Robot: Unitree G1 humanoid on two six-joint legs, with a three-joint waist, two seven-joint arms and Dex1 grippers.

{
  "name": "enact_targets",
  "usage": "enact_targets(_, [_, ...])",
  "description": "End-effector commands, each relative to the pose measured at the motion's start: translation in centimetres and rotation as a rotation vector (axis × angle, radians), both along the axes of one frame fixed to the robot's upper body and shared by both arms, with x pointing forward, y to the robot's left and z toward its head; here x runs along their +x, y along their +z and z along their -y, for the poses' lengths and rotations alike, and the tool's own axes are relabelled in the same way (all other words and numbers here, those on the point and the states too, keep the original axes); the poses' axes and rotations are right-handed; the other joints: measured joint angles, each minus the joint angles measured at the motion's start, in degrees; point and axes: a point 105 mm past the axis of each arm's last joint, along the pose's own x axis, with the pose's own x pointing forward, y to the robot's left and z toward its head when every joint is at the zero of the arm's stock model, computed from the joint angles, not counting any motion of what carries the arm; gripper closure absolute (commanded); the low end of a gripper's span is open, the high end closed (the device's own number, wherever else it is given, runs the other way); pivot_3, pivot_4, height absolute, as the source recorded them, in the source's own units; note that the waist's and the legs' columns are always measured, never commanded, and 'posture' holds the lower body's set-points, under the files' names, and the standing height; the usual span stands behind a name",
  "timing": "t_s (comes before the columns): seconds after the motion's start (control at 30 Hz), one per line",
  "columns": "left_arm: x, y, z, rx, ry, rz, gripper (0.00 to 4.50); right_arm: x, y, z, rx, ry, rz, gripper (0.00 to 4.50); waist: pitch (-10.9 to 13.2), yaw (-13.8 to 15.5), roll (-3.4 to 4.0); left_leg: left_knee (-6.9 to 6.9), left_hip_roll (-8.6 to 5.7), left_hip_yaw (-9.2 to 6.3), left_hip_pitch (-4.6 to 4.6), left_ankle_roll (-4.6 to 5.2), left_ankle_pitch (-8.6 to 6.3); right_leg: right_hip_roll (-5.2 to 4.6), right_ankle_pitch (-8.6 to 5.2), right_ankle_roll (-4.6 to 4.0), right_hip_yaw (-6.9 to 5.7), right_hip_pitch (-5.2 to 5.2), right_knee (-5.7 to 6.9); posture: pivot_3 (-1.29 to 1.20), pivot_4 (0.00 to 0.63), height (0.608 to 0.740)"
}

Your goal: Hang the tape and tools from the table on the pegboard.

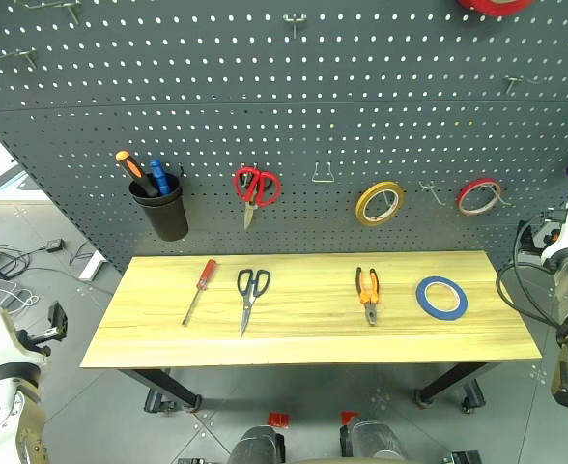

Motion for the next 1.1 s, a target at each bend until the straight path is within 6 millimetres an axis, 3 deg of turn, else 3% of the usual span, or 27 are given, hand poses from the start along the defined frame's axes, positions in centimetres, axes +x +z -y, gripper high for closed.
enact_targets(0.03, [0.4, 1.5, 0.2, 0.088, -0.047, 0.007, 0.16, 0.3, 1.3, 0.1, -0.019, 0.000, 0.046, 0.00, 0.00, 0.00, 0.00, -0.01, 0.00, 0.01, 0.01, 0.00, 0.00, 0.00, 0.00, 0.00, 0.02, 0.00, 0.00, -0.15, 0.057, 0.740])
enact_targets(0.27, [0.5, 1.6, 0.3, 0.103, -0.067, 0.000, 0.16, 0.3, 1.1, -0.2, -0.029, 0.017, 0.035, 0.00, 0.00, 0.02, 0.00, -0.02, 0.01, 0.06, 0.03, 0.01, -0.01, 0.01, 0.00, 0.00, 0.06, 0.00, 0.00, -0.15, 0.060, 0.740])
enact_targets(0.43, [1.1, 2.2, 1.7, 0.098, -0.147, 0.033, 0.16, 0.4, 0.4, -1.0, -0.043, 0.076, 0.016, 0.00, 0.02, 0.02, 0.00, -0.04, 0.03, 0.09, 0.05, 0.01, -0.01, 0.01, 0.00, 0.00, 0.10, 0.00, 0.00, -0.16, 0.078, 0.740])
enact_targets(0.6, [2.0, 2.0, 3.2, 0.042, -0.228, 0.020, 0.16, 0.0, -0.7, -3.5, -0.086, 0.237, -0.011, 0.00, 0.26, -0.01, -0.01, -0.04, 0.07, 0.13, 0.08, 0.04, -0.03, 0.02, 0.00, 0.00, 0.14, 0.00, -0.01, -0.20, 0.110, 0.740])
enact_targets(0.73, [3.0, 2.0, 5.5, 0.063, -0.352, -0.008, 0.16, -1.9, -2.0, -7.0, -0.094, 0.455, -0.069, 0.00, 1.67, 0.10, 0.14, -0.03, 0.12, 0.24, 0.17, 0.07, -0.05, 0.04, 0.00, 0.00, 0.26, 0.05, 0.02, -0.24, 0.171, 0.740])
enact_targets(0.8, [3.5, 2.2, 7.3, 0.051, -0.448, -0.006, 0.16, -3.1, -2.4, -8.6, -0.107, 0.533, -0.109, 0.00, 2.74, 0.10, 0.25, -0.03, 0.17, 0.26, 0.15, 0.09, -0.06, 0.05, 0.01, 0.01, 0.29, 0.02, 0.01, -0.25, 0.197, 0.740])
enact_targets(0.9, [4.5, 2.9, 12.6, 0.016, -0.704, 0.003, 0.16, -4.2, -2.6, -10.9, -0.070, 0.583, -0.166, 0.00, 4.67, -0.01, 0.30, -0.01, 0.35, 0.52, 0.21, 0.10, -0.06, 0.10, 0.01, -0.03, 0.48, -0.02, 0.01, -0.27, 0.238, 0.740])
enact_targets(1.1, [4.9, 4.3, 21.1, -0.097, -1.122, -0.110, 0.16, -3.9, -3.2, -14.4, -0.041, 0.654, -0.298, 0.00, 7.76, -0.98, -0.07, -0.02, 0.57, 0.92, 0.12, 0.10, -0.06, 0.27, 0.10, -0.07, 0.83, -0.35, 0.06, -0.28, 0.285, 0.740])
